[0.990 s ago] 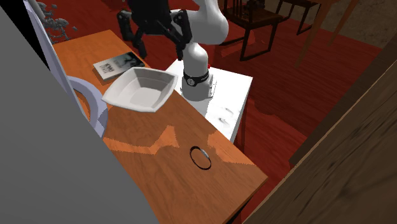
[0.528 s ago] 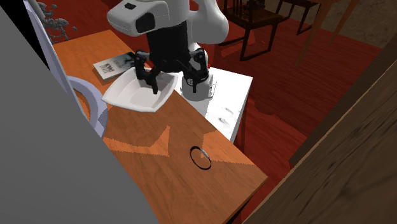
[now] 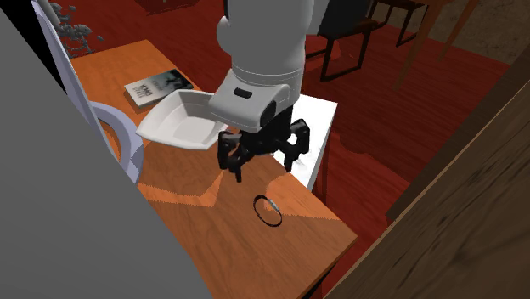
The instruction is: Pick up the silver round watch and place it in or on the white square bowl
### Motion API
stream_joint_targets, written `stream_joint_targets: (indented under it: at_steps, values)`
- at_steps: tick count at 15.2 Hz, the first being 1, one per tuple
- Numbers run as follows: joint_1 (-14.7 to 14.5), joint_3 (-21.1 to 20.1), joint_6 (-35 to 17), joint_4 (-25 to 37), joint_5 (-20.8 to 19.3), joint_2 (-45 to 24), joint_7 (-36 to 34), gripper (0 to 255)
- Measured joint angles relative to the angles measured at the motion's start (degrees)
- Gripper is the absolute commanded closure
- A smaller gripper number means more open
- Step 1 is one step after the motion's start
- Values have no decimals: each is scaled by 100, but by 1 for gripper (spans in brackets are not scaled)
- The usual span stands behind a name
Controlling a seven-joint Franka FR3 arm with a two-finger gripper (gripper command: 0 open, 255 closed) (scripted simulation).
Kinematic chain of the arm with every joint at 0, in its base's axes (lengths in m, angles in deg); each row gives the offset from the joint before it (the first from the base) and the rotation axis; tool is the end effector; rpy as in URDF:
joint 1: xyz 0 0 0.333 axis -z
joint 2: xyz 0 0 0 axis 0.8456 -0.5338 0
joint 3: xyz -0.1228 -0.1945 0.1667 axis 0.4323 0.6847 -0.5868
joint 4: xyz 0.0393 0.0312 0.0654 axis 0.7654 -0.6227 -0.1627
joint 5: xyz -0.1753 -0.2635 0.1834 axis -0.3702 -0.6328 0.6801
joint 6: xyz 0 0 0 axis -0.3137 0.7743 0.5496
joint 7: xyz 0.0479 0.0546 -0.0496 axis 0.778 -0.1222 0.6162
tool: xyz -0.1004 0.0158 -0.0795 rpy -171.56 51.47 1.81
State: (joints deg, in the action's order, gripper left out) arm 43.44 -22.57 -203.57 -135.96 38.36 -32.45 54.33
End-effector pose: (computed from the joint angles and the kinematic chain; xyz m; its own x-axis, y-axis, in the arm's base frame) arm 0.3764 0.1785 0.3870 0.7646 0.6420 0.0558 0.6401 -0.7667 0.0495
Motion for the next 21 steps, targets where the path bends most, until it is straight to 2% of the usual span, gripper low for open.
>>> stream_joint_targets:
  at_steps: [4,12,19,20,21]
  values:
    - [-156,-264,-741,49,-231,-640,142,0]
    - [-149,-391,-1488,-61,-472,-1241,36,0]
    - [-132,-386,-1603,-101,-505,-1315,31,0]
    - [-132,-386,-1603,-101,-505,-1315,31,255]
    - [-132,-386,-1603,-101,-505,-1315,31,255]
